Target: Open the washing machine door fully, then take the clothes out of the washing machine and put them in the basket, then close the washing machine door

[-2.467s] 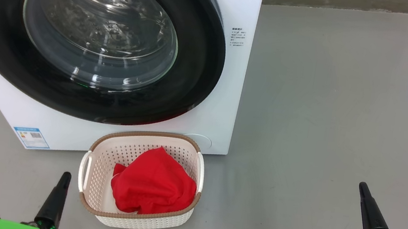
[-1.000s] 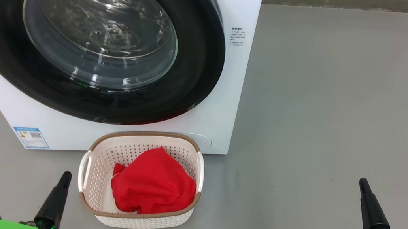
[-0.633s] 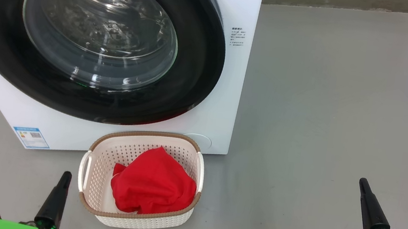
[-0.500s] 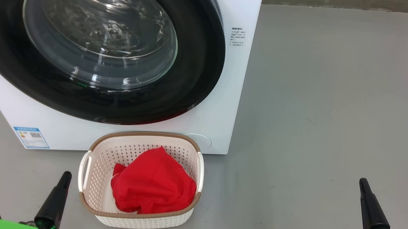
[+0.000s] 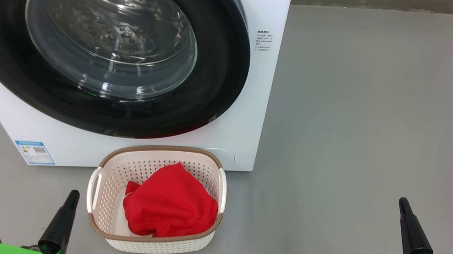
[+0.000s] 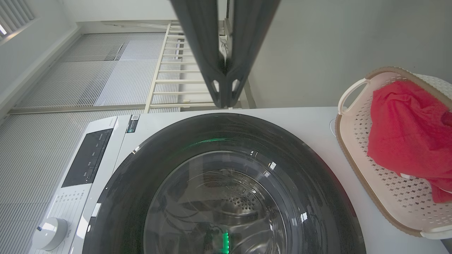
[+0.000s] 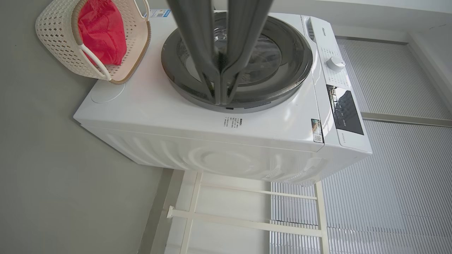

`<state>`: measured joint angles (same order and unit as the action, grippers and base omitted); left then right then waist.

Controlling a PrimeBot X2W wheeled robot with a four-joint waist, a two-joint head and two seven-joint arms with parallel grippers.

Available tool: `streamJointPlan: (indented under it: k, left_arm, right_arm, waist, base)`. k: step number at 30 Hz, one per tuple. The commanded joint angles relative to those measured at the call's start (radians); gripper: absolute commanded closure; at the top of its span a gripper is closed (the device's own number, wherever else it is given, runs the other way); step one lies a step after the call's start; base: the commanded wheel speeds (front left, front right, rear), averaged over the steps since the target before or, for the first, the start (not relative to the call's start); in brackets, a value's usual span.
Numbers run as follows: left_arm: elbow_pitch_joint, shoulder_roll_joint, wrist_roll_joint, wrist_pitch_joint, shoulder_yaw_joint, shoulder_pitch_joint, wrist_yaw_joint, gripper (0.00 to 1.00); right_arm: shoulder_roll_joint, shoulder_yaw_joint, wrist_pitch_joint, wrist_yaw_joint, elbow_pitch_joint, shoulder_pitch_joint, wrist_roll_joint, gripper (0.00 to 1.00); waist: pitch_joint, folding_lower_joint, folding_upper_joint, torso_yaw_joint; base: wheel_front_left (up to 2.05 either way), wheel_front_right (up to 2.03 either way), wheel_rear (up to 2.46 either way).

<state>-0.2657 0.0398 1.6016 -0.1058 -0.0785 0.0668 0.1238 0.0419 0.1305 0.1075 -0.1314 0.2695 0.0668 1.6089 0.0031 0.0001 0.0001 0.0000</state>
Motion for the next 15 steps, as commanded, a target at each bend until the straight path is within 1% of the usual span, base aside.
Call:
streamJointPlan:
  k: [1,15]
  left_arm:
    - [0.021,0.010,0.007,-0.008,-0.035,0.041,0.007,1.00]
    - [0.021,0.010,0.007,-0.007,-0.035,0.041,0.007,1.00]
  right_arm:
    - [0.008,-0.017,0.006,0.001,-0.025,0.041,0.000,1.00]
    - [0.008,-0.017,0.006,0.001,-0.025,0.041,0.000,1.00]
  waist:
    - [0.000,0.0000,-0.0001,0.000]
    - [0.000,0.0000,-0.0001,0.000]
  base:
    - [0.00,0.00,0.00]
    - [0.00,0.00,0.00]
